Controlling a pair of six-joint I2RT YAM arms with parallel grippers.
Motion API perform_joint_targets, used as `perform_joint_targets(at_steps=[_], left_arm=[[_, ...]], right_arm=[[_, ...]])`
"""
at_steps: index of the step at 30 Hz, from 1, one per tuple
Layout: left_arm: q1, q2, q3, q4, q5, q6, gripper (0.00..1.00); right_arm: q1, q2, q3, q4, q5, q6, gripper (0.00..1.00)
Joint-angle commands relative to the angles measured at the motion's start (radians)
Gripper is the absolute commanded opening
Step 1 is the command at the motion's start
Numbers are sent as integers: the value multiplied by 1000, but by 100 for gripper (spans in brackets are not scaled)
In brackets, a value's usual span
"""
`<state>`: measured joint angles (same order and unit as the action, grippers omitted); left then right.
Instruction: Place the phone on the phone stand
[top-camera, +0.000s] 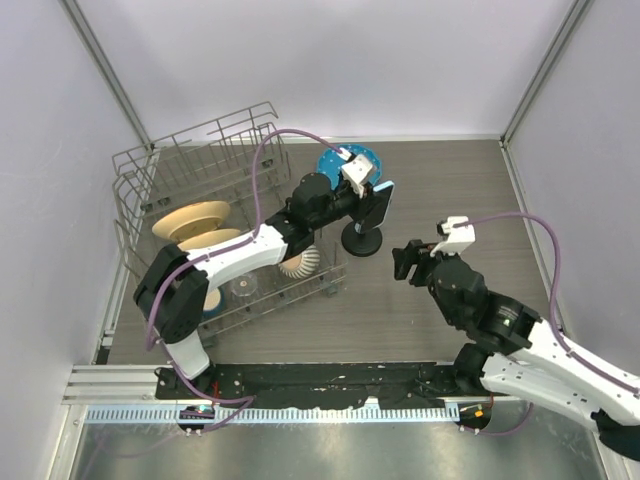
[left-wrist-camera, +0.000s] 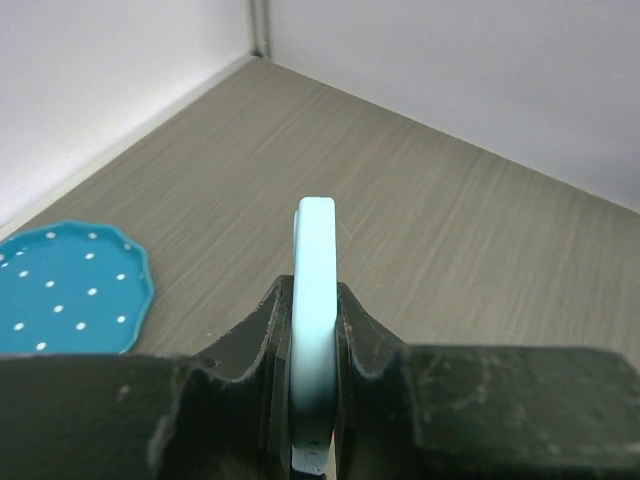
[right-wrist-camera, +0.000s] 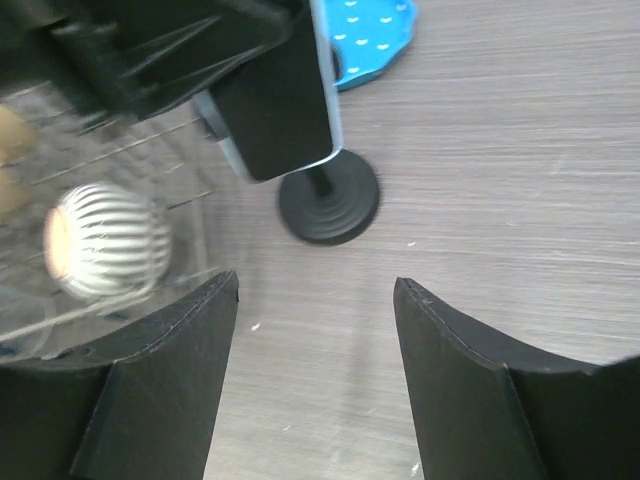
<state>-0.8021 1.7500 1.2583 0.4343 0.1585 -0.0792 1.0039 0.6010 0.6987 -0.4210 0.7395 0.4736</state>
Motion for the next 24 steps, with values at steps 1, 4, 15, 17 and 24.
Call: perform_joint_targets(at_steps=[1, 4, 15, 17, 24], left_arm=[[29, -24, -102, -226, 196, 18, 0], [55, -53, -128, -184, 335, -5, 0], [116, -43, -80, -203, 755, -2, 0], [116, -24, -45, -226, 834, 1, 0], [119, 14, 42, -293, 975, 36, 0]], right_arm=[[-227, 65, 15, 149, -231, -160, 70], [-474, 89, -8, 270, -631, -204, 70], [-643, 117, -154, 688, -1204, -291, 72], [-645, 167, -147, 703, -1210, -335, 72], [-663, 258, -116, 650, -1247, -450, 65]])
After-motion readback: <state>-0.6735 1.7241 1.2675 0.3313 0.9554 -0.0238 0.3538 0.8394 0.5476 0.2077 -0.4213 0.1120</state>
